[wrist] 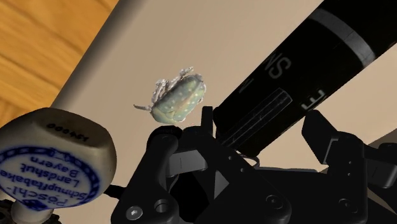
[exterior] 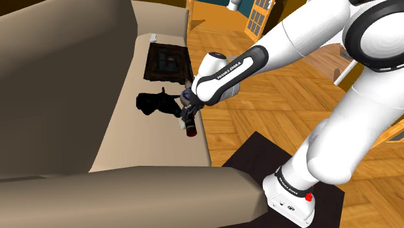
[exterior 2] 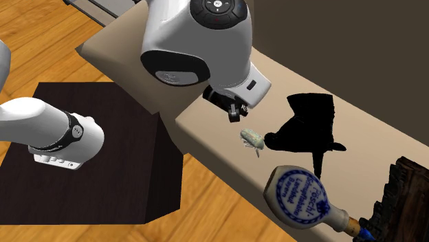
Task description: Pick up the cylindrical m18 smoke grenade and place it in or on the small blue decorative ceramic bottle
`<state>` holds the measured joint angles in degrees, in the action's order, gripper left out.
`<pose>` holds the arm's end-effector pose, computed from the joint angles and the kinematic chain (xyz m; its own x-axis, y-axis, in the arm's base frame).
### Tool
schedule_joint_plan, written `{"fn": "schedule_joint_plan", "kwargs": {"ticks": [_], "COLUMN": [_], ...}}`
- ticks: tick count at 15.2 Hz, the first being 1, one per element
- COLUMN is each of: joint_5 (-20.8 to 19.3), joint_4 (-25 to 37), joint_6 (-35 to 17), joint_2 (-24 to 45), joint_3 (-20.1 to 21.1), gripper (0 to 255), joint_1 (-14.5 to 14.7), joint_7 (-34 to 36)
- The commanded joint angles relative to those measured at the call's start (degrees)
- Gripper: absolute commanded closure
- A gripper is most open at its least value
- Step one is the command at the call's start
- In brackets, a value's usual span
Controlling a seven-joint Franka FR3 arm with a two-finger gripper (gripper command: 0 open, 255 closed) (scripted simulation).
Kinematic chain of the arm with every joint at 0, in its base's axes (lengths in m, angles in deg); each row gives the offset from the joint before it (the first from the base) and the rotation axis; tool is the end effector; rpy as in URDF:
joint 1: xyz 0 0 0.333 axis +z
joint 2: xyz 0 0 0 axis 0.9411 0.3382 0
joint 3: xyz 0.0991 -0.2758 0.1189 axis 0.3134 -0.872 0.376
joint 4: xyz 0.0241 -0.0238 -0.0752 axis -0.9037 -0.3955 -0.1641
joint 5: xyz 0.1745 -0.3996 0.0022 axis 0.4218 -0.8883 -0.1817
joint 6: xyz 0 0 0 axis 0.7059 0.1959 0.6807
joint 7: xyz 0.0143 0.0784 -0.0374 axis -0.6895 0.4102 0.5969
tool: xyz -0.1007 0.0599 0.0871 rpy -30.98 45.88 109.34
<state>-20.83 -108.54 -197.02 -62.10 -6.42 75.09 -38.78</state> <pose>0.5195 0.0742 0.1934 0.9846 0.0593 0.1648 0.0783 -0.9907 -0.1113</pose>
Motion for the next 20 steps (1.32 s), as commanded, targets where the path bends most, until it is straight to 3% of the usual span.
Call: {"fn": "schedule_joint_plan", "kwargs": {"ticks": [1,20], "joint_5": [-0.52,-3.77], "joint_4": [0.06,4.12], "joint_6": [1.52,16.8], "joint_2": [-1.46,-12.77], "joint_3": [-0.13,-0.57], "gripper": [255,255], "joint_1": [0.04,-0.44], "joint_7": [0.56,4.07]}}
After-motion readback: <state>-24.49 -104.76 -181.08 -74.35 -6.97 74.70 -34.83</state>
